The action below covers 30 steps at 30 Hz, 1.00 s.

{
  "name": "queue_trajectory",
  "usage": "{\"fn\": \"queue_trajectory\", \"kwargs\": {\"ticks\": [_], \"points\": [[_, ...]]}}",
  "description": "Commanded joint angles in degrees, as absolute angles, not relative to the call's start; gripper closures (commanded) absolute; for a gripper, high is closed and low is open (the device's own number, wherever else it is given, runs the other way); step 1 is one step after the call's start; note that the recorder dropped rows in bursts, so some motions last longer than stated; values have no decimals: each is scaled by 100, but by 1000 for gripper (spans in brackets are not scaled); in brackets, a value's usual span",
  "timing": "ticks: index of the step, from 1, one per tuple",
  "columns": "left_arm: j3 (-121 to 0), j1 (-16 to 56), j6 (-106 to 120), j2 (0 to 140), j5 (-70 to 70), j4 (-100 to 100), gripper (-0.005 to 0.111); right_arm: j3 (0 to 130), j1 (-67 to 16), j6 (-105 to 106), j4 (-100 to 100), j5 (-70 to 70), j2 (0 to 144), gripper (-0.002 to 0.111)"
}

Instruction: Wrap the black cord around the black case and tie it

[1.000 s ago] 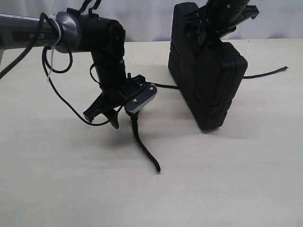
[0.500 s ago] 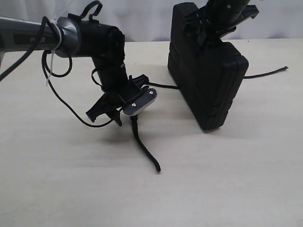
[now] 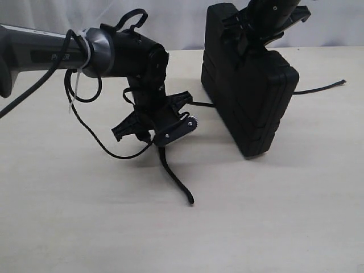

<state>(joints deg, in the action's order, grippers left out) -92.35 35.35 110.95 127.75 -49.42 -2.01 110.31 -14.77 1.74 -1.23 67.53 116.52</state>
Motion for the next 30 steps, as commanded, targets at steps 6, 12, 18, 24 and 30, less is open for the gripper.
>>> {"fn": "queue_trajectory", "kwargs": {"ticks": [6, 12, 18, 24, 30], "points": [[-9212, 3533, 11070, 12750, -4770, 308, 58, 10918, -1474, 253, -58, 6996, 11808, 104], [-9212, 3533, 11070, 12985, -4683, -62, 58, 10918, -1474, 280, -58, 6996, 11808, 104], [-9212, 3533, 11030, 13125, -4641, -78, 71, 10918, -1474, 280, -58, 6996, 11808, 104], [-9212, 3533, 9471, 13129, -4549, 74, 107, 10918, -1474, 294, -58, 6996, 11808, 104], [-9212, 3521, 7433, 13015, -4434, 89, 107, 10918, -1474, 294, -58, 6996, 11808, 104]]}}
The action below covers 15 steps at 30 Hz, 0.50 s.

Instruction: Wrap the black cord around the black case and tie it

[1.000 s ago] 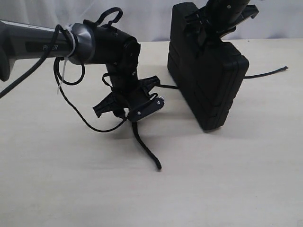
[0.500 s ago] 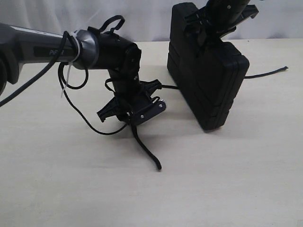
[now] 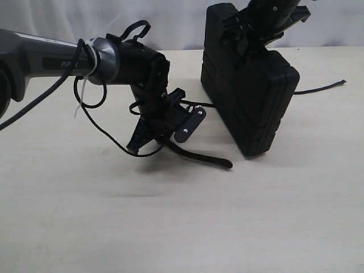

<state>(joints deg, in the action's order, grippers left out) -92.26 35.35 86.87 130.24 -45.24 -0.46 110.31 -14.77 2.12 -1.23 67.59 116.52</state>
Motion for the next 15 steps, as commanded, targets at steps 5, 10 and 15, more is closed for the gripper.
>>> {"fn": "queue_trajectory", "kwargs": {"ticks": [5, 10, 15], "points": [[-9212, 3395, 6339, 12866, -4423, 211, 107, 10918, -1474, 294, -58, 6996, 11808, 104], [-9212, 2993, 6310, 12710, -4475, 1777, 107, 10918, -1474, 293, -58, 6996, 11808, 104], [-9212, 2437, 7048, 12510, -4852, 3904, 107, 10918, -1474, 293, -58, 6996, 11808, 104]]}}
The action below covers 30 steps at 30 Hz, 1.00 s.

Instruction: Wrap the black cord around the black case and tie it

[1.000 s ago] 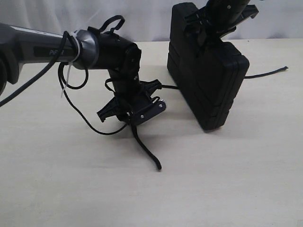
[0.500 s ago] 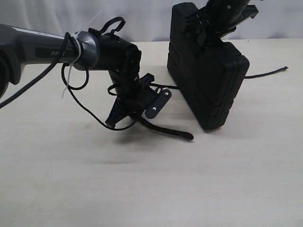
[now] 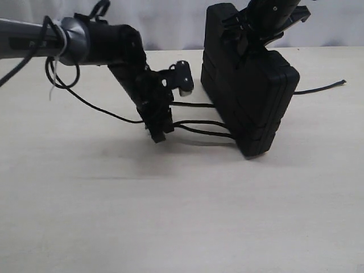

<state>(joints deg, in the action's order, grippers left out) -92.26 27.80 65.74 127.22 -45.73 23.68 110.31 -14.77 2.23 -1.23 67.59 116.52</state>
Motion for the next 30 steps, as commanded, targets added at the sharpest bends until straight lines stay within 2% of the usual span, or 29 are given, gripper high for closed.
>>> {"fn": "queue_trajectory", "kwargs": {"ticks": [1, 7, 11, 24, 27, 30], "points": [[-9212, 2317, 7235, 12481, -4980, 4314, 107, 10918, -1474, 293, -58, 6996, 11808, 104], [-9212, 1745, 8076, 12373, -5583, 6357, 107, 10918, -1474, 293, -58, 6996, 11808, 104], [-9212, 1569, 8404, 12373, -5926, 6958, 107, 10918, -1474, 293, -58, 6996, 11808, 104], [-9212, 1284, 7446, 12373, -5205, 7699, 107, 10918, -1474, 306, -58, 6996, 11808, 104], [-9212, 1286, 6963, 12384, -4753, 7142, 107, 10918, -1474, 306, -58, 6996, 11808, 104], [-9212, 1299, 6838, 12395, -4967, 6723, 107, 10918, -1474, 306, -58, 6996, 11808, 104]]}}
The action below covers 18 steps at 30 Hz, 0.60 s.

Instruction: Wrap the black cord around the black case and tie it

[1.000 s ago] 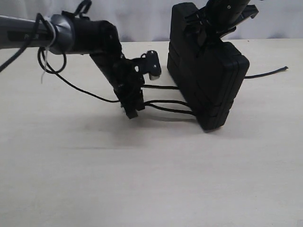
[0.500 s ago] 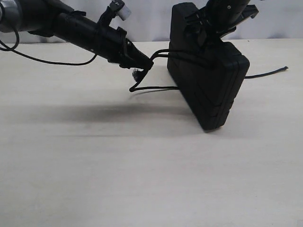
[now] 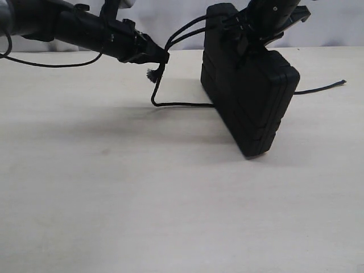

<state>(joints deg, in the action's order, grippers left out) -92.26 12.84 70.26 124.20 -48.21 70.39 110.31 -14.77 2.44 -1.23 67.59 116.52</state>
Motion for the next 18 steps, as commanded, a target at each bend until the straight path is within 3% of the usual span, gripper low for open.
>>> {"fn": "queue_trajectory", "kwargs": {"ticks": [1, 7, 18], "points": [[-9212, 1299, 6799, 12395, -5031, 6708, 107, 10918, -1474, 306, -58, 6996, 11808, 104], [-9212, 1449, 6586, 12417, -5581, 6484, 107, 10918, -1474, 305, -84, 6996, 11808, 104], [-9212, 1607, 5846, 12439, -5197, 6248, 107, 10918, -1474, 340, -285, 6996, 11808, 104]]}}
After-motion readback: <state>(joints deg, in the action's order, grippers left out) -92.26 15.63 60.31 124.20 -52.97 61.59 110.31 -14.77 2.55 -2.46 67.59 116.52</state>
